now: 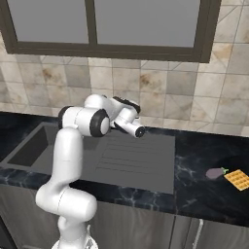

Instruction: Turn on the sink faucet. Then move the eggplant from the counter to the sink. Turn off the sink. Move the vegetable from the sink to the pot next to the stove. Finally move the pot to the front right burner.

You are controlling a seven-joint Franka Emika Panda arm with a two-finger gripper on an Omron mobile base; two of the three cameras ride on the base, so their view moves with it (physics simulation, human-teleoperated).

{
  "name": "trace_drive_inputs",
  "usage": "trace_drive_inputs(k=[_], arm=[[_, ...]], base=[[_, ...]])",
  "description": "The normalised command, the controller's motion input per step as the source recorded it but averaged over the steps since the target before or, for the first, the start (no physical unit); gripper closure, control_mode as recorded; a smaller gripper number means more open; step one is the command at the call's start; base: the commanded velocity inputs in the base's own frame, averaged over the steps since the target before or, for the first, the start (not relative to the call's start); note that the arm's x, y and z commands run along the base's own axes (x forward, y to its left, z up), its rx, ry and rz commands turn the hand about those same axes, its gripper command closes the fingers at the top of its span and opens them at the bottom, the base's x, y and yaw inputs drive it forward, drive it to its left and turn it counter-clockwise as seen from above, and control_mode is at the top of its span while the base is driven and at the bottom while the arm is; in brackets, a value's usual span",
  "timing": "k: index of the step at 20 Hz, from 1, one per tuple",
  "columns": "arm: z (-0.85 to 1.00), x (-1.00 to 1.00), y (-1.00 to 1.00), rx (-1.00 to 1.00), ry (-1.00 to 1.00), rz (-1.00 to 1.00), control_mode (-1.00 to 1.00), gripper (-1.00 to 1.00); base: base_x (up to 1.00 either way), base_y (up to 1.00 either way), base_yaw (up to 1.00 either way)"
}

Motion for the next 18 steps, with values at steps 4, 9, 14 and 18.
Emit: trace_drive_inputs(k=[4,9,14,18], arm=[[-0.60,0.00,-0.74,0.01,0.00,0.00,-1.00,1.00],[-0.67,0.00,-0.73,0.01,0.00,0.00,-1.00,1.00],[-0.74,-0.02,-0.74,0.00,0.00,0.00,-1.00,1.00],[-0.65,-0.07,-0.71,0.02,0.00,0.00,-1.00,1.00]], base=[[0.00,0.00,0.00],[0.00,0.00,0.00],[0.00,0.00,0.00],[0.00,0.00,0.00]])
